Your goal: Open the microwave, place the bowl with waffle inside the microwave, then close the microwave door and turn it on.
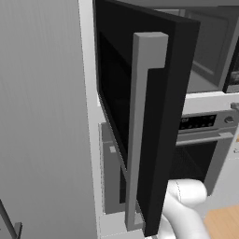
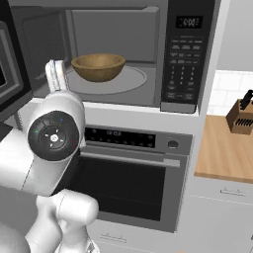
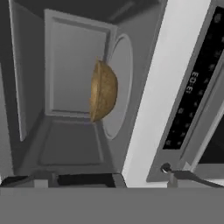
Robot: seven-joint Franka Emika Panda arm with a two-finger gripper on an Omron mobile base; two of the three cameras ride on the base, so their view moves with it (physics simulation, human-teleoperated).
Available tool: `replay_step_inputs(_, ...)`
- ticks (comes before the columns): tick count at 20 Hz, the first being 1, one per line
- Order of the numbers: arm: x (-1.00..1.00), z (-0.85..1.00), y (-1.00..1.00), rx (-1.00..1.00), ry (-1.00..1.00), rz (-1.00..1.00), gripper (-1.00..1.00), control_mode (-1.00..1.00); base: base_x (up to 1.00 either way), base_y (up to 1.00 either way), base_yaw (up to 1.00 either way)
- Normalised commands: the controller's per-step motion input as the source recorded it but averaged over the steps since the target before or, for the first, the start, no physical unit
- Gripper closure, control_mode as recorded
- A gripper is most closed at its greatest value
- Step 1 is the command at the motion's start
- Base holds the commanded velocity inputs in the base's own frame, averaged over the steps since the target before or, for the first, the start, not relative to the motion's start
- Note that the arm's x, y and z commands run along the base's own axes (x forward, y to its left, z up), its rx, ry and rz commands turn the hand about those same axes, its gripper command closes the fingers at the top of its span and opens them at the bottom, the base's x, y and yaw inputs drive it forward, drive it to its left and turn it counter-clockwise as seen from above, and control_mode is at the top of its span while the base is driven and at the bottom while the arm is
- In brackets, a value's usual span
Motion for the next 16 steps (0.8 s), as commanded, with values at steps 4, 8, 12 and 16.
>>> replay_step_inputs(4,-1.00,-1.00,-0.13,-0.62,0.05,0.20,-1.00,-1.00,0.00,0.00,0.00)
replay_step_inputs(8,-0.88,-0.58,0.00,-0.34,-0.10,0.24,-1.00,-1.00,0.00,0.00,0.00)
replay_step_inputs(12,-0.99,-0.34,0.00,-0.30,0.00,0.12,-1.00,-1.00,0.00,0.00,0.00)
replay_step_inputs(16,-0.45,-0.40,0.19,-0.38,0.00,0.13,-1.00,-1.00,0.00,0.00,0.00)
